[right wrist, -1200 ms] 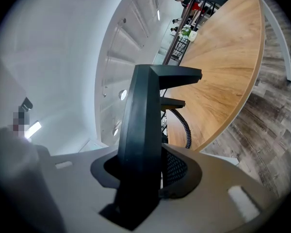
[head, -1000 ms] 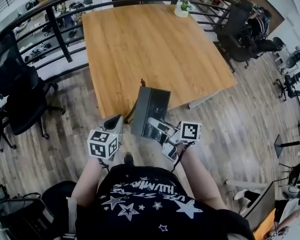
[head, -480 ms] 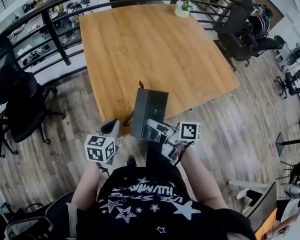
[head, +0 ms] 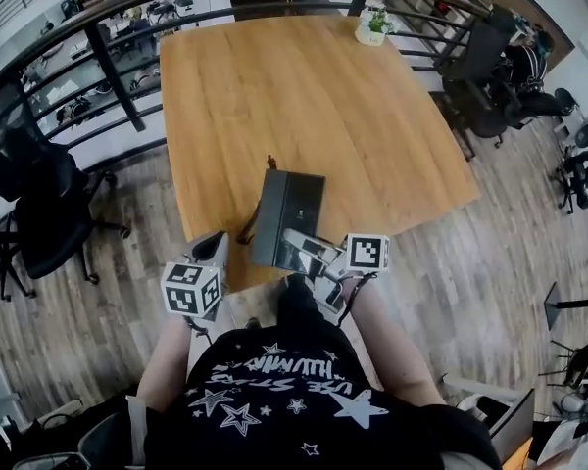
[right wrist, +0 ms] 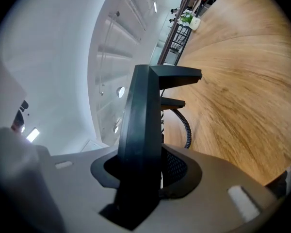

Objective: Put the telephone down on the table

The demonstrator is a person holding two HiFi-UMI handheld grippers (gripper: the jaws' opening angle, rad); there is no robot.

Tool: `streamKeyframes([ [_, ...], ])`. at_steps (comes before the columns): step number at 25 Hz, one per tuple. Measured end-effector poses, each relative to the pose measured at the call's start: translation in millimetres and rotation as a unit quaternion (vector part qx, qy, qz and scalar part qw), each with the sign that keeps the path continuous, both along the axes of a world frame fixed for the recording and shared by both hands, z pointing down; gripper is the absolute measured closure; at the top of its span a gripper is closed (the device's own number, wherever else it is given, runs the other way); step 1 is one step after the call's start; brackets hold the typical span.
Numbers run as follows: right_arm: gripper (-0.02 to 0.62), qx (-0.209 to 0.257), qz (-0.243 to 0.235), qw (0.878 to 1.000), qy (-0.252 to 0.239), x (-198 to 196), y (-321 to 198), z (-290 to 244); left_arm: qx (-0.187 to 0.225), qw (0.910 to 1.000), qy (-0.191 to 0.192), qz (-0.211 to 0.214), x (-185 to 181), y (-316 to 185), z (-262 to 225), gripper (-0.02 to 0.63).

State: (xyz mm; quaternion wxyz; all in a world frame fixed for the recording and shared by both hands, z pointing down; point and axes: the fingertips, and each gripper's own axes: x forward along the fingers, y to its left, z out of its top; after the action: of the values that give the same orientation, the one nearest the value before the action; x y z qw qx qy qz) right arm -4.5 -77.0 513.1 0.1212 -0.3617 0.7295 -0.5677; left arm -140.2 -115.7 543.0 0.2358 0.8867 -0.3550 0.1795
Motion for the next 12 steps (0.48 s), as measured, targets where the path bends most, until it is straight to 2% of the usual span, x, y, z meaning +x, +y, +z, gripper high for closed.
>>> streamKeyframes([
  [2,0.436,-0.003,-0.013,1.0,-0.002,7,-15,-1,-0.001,0.9999,0.003,-0.011,10,-14,-2,0.604],
  [4,0.436,0.036,-0.047,0.998,-0.011,8,-34,-11,0.001,0.9999,0.004,-0.013,20,-24,-2,0.604],
  [6,0.436,0.047,-0.066,0.996,-0.02,13,-51,-15,0.004,0.9998,-0.002,-0.018,30,-37,-2,0.604],
  [9,0.436,0.007,-0.072,0.997,-0.021,30,-69,-8,0.001,0.9994,-0.003,-0.035,44,-56,-5,0.604],
  [12,0.436,-0.008,-0.094,0.996,-0.011,40,-88,0,-0.002,0.9988,-0.011,-0.048,52,-74,-5,0.604],
])
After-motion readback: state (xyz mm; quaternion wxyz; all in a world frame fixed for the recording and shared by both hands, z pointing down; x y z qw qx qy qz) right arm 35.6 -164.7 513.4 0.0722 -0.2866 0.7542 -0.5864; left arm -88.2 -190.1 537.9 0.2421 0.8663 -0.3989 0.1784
